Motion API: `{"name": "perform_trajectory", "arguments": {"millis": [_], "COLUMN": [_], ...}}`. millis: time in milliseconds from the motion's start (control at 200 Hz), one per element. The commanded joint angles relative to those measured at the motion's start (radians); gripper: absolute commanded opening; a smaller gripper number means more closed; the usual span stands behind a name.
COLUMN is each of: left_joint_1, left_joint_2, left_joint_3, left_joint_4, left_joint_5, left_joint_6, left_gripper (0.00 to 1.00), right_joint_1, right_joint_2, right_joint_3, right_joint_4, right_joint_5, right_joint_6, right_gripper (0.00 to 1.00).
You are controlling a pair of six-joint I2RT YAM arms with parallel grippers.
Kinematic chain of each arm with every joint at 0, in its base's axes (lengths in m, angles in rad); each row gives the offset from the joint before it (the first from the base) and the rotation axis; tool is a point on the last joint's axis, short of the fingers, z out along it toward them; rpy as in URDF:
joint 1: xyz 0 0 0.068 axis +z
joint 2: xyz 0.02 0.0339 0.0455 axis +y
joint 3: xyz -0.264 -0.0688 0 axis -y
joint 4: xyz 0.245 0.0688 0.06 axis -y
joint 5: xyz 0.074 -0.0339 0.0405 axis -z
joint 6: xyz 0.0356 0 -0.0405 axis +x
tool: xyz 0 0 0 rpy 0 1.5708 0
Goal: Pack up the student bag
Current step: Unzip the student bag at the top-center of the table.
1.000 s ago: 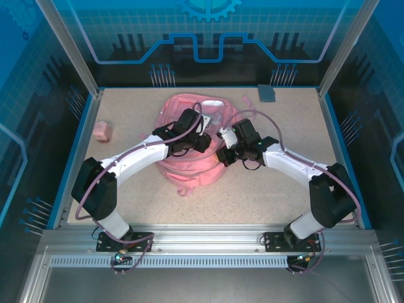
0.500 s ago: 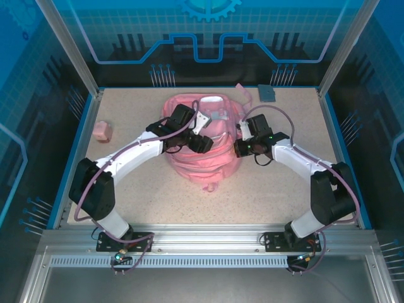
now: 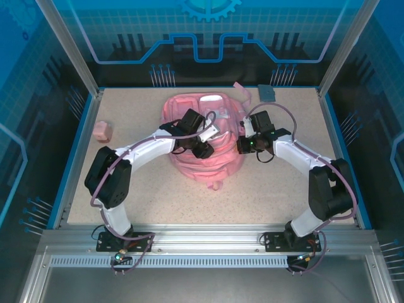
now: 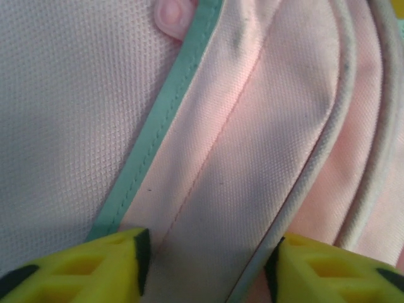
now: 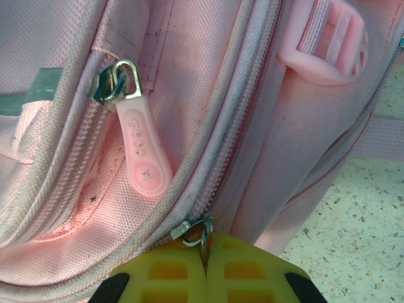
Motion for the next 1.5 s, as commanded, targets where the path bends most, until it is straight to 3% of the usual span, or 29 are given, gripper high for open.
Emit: {"name": "perform_trajectory", "arguments": {"millis": [0, 195, 295, 495, 650, 1096, 1186, 1496], "left_joint_1": [-0.008, -0.008, -0.009, -0.016, -0.016, 0.002, 0.013, 0.037], "left_joint_2": [0.035, -0.007, -0.043, -0.087, -0.075, -0.117, -0.125, -0.169], "left_joint_3": [0.033, 0.007, -0.009, -0.021, -0.009, -0.051, -0.076, -0.14], "left_joint_4": [0.054, 0.144, 0.188, 0.236, 0.249, 0.335, 0.368, 0.367], "left_joint_5": [-0.089, -0.103, -0.11, -0.105, -0.105, -0.02, 0.002, 0.051], "left_joint_6": [0.027, -0.054, -0.139, -0.243, -0.292, -0.473, -0.479, -0.457], "left_gripper": [0.35, 0.09, 0.01, 0.0, 0.0, 0.0, 0.0, 0.0], "right_joint_1": [-0.017, 0.012, 0.053, 0.123, 0.19, 0.372, 0.36, 0.238], "right_joint_2": [0.006, -0.019, -0.051, -0.17, -0.215, -0.111, -0.15, -0.356], "right_joint_3": [0.037, 0.025, 0.001, -0.092, -0.133, -0.242, -0.259, -0.25], "right_joint_4": [-0.017, -0.071, -0.098, -0.057, 0.016, 0.396, 0.347, 0.158], "right_joint_5": [-0.02, -0.014, -0.035, -0.196, -0.21, -0.169, -0.104, -0.001], "right_joint_6": [0.012, -0.023, -0.029, -0.016, 0.037, 0.34, 0.348, 0.394], "right_gripper": [0.0, 0.0, 0.0, 0.0, 0.0, 0.0, 0.07, 0.49]}}
